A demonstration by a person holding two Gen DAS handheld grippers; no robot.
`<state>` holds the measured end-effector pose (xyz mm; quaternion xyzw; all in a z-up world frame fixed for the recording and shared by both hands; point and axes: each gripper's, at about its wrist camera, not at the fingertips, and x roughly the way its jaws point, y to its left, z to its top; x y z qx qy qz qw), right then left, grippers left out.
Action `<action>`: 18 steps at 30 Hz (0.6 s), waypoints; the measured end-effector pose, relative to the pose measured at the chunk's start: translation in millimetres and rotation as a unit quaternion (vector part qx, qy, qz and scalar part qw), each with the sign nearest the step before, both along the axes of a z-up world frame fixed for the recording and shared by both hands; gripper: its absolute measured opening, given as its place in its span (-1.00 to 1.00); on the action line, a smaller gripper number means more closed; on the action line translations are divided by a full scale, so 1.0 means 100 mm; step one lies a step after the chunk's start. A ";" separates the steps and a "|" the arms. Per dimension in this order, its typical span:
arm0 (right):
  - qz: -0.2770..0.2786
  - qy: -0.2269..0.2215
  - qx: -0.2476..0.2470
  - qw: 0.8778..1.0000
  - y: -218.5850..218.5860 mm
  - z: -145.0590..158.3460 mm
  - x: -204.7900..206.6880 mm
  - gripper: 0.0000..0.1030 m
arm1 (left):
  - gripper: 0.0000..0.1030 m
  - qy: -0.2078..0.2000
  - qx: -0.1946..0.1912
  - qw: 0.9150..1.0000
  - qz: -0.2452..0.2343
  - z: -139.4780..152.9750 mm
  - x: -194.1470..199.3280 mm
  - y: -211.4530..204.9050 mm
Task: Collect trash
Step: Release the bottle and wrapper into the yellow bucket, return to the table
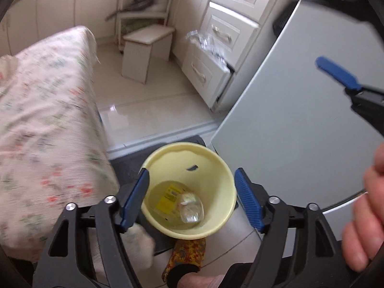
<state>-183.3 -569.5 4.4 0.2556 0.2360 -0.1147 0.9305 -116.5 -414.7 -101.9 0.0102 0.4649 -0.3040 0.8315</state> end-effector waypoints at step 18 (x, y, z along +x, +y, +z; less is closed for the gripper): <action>0.050 -0.003 -0.147 0.988 0.85 0.20 0.23 0.67 | 0.68 -0.094 -0.013 0.990 0.103 0.73 -0.30 1.21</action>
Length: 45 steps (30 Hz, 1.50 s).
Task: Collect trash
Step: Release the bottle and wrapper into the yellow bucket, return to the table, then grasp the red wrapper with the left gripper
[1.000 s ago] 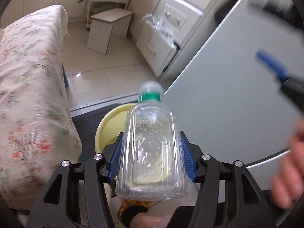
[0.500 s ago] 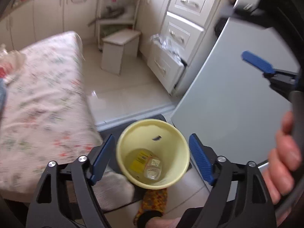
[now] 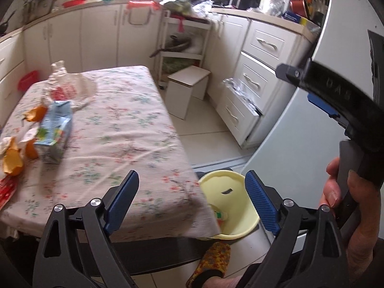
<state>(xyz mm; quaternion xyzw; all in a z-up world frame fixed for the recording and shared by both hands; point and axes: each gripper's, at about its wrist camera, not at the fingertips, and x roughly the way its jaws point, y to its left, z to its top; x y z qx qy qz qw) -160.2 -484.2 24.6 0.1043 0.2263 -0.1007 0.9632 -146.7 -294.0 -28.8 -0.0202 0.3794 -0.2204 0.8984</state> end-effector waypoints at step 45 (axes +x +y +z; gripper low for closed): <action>0.070 0.025 -0.059 0.995 0.83 -0.07 0.33 0.78 | 0.76 -0.024 0.096 0.988 0.118 -0.03 0.08 1.71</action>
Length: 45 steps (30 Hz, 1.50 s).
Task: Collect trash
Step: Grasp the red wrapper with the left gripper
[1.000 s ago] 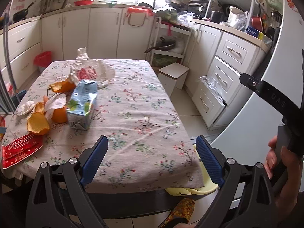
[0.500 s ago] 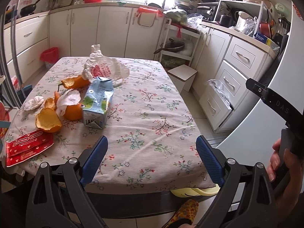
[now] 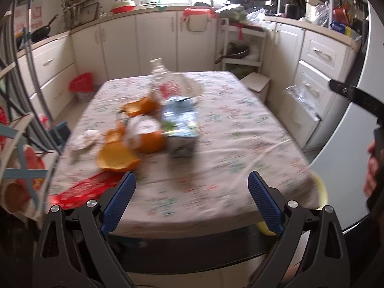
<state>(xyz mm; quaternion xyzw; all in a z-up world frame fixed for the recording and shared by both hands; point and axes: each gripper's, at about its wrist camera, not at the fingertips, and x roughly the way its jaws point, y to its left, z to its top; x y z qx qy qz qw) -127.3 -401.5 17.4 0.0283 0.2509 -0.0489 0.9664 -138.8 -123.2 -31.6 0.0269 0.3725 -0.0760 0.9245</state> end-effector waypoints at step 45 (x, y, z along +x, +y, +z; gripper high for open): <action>0.163 0.130 0.062 0.976 1.44 -0.62 0.91 0.78 | -0.98 0.148 -0.031 0.985 -0.089 -0.50 0.83 1.34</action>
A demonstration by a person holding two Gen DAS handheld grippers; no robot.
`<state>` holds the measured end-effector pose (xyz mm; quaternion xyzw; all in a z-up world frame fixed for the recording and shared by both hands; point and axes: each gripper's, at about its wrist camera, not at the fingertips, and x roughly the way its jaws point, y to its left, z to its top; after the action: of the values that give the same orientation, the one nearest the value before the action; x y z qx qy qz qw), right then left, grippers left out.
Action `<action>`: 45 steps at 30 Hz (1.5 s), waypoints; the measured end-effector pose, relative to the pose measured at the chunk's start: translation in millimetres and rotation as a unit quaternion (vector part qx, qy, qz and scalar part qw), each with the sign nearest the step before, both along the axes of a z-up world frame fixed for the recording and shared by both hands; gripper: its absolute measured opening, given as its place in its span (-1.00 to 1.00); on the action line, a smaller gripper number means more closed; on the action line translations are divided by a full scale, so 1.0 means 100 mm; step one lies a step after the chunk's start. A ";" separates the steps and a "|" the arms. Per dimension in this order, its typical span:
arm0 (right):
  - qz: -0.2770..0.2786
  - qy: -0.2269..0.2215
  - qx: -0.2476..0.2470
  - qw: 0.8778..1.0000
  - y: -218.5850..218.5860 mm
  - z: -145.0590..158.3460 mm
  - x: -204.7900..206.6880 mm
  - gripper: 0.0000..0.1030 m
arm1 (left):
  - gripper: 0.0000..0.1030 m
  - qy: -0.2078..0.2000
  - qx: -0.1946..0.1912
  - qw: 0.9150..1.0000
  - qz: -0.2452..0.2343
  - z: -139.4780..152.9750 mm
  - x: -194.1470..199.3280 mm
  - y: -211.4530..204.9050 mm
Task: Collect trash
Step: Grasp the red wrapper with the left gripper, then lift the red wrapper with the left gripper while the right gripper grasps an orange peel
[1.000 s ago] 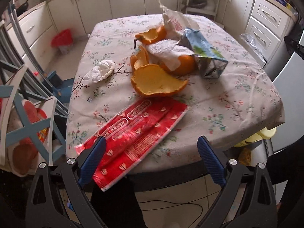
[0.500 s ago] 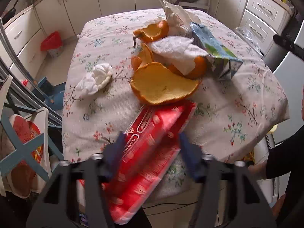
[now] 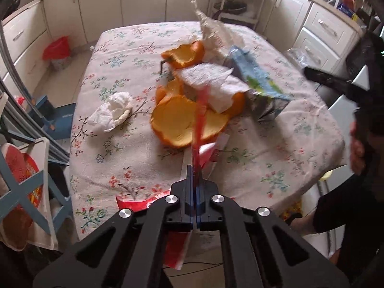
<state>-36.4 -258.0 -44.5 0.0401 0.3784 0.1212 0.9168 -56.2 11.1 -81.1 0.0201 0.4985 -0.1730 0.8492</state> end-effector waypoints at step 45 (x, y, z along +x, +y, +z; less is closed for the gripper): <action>0.283 0.017 0.052 0.957 1.32 -0.03 -0.21 -0.91 | -1.00 -0.131 -0.278 0.948 0.087 0.78 -0.35 1.01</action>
<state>-57.6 -125.6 -47.5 -0.0188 0.3834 0.3950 0.8347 -90.9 111.9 -2.9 -0.2377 0.3150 -0.2262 0.8906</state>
